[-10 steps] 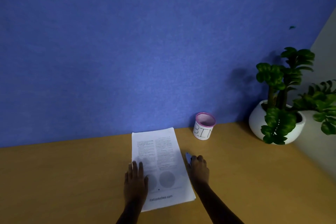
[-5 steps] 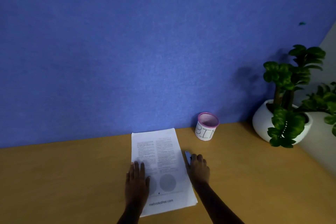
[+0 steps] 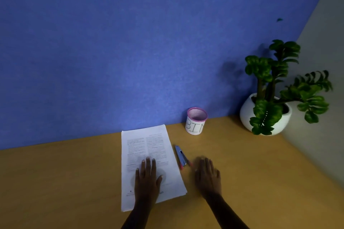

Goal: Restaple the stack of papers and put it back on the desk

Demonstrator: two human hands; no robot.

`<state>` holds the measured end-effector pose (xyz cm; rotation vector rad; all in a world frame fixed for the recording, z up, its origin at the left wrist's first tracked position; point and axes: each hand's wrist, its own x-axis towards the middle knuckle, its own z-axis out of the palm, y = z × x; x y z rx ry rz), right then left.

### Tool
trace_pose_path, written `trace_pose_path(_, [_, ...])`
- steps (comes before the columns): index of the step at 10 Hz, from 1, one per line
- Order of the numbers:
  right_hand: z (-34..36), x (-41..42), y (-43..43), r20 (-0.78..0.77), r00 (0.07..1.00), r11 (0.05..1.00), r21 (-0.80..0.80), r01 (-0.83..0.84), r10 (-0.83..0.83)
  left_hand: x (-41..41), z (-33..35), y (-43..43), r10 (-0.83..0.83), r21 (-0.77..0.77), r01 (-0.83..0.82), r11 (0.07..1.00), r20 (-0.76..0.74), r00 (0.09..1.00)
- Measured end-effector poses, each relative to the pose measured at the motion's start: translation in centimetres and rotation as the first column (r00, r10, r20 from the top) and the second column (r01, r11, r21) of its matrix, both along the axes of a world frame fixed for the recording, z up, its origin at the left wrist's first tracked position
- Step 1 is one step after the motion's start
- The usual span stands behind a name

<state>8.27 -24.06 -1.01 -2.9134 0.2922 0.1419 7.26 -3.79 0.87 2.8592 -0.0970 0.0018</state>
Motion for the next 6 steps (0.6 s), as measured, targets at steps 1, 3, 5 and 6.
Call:
trace_pose_path(1, [-0.6, -1.1, -0.2, -0.03, 1.0, 0.999, 0.034, 0.008, -0.007, -0.7, -0.8, -0.4, -0.06, 0.061, 0.061, 0.996, -0.007, 0.998])
trace_pose_path(3, [-1.4, -2.1, -0.4, -0.03, 0.999, 0.999, 0.032, 0.038, -0.037, -1.4, -1.3, -1.3, -0.096, 0.03, 0.097, 0.995, -0.034, 0.995])
trace_pose_path(5, [-1.8, -2.1, -0.6, -0.017, 0.999, 0.998, 0.033, 0.047, -0.046, -0.9, -1.3, -0.8, -0.102, 0.01, 0.102, 0.995, 0.015, 0.995])
trace_pose_path(6, [-1.3, -1.8, -0.9, -0.033, 0.999, 1.0, 0.022, 0.016, -0.015, -0.6, -1.5, -1.0, -0.008, -0.011, 0.01, 1.0, 0.116, 0.993])
